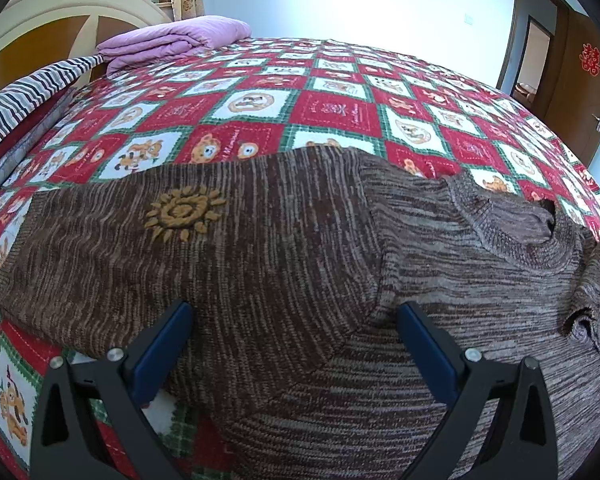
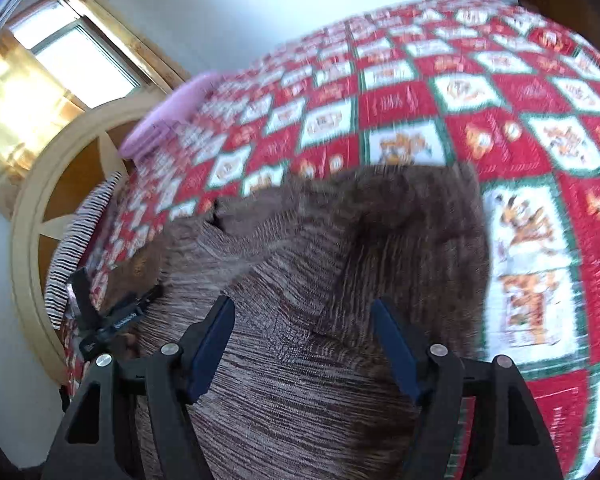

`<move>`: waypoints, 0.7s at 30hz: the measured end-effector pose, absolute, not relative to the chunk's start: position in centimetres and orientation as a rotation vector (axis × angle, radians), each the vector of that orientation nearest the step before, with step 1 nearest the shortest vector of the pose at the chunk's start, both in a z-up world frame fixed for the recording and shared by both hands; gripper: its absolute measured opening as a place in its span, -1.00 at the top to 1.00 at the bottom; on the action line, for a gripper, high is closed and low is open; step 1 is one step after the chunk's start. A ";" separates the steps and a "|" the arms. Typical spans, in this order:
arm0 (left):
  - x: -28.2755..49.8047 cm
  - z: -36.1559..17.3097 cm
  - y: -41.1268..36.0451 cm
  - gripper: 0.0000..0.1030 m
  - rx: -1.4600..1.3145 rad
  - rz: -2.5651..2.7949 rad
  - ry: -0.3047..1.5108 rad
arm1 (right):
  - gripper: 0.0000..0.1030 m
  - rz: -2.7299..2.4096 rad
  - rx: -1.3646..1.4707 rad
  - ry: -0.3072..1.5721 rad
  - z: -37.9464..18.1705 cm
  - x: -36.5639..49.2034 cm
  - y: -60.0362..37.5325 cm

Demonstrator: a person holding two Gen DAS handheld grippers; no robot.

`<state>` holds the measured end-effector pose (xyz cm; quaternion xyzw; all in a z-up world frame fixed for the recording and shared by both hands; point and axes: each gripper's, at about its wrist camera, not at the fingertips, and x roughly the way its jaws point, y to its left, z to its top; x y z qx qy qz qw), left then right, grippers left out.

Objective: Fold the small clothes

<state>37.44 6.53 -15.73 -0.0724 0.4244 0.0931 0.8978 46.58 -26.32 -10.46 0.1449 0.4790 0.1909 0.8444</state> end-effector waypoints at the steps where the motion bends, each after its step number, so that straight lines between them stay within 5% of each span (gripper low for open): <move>1: 37.4 -15.7 6.5 -1.00 -0.149 0.193 0.879 | -0.22 0.385 0.293 1.037 -11.0 46.9 -25.8; 4: 37.4 -15.7 6.5 -1.00 -0.149 0.193 0.878 | -0.14 0.398 0.306 1.072 -12.0 48.6 -24.4; 12: 37.3 -15.7 6.5 -1.00 -0.144 0.184 0.884 | -0.15 0.795 0.534 0.789 -5.2 49.2 -21.1; 21: 35.3 -12.0 3.0 -1.00 -0.167 -0.043 0.910 | -0.23 0.553 0.454 0.817 -10.4 43.6 -30.1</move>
